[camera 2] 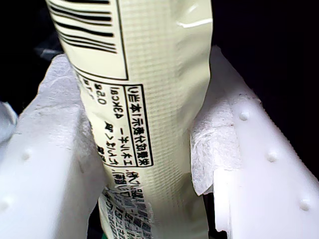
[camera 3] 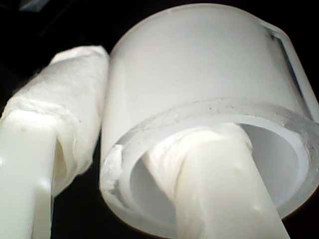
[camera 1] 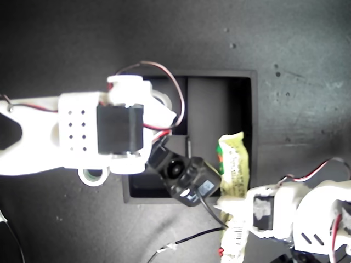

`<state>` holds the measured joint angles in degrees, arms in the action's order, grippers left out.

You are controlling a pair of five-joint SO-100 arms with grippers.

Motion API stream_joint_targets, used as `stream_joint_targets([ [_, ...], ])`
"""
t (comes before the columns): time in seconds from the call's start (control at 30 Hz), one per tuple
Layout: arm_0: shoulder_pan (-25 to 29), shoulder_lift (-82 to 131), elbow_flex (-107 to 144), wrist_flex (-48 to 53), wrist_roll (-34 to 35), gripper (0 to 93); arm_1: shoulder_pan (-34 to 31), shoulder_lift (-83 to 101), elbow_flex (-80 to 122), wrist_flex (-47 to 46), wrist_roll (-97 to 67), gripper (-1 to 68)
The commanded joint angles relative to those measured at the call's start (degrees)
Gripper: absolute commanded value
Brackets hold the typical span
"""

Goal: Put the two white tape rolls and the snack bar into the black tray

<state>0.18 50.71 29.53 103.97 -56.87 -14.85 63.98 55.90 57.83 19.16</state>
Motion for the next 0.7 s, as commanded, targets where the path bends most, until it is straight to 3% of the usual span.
stream_joint_targets([
  [0.0, 0.00, 0.44, -2.81, 0.97, -0.79, 2.8, 1.93, -0.97, -4.04, 0.44, -0.53, 2.4],
  [0.33, 0.53, 0.00, -4.57, 0.97, -0.70, 14.4, 7.12, -0.97, 2.20, 3.08, 0.09, 7.6],
  [0.5, 0.70, 8.88, -0.97, 1.14, 0.97, 15.4, 8.26, -0.97, -0.79, 12.92, -2.99, 21.0],
  [0.67, -0.53, 29.09, 13.10, 1.14, 0.97, 15.1, 10.46, -0.44, -10.37, 27.42, -6.59, 21.0],
])
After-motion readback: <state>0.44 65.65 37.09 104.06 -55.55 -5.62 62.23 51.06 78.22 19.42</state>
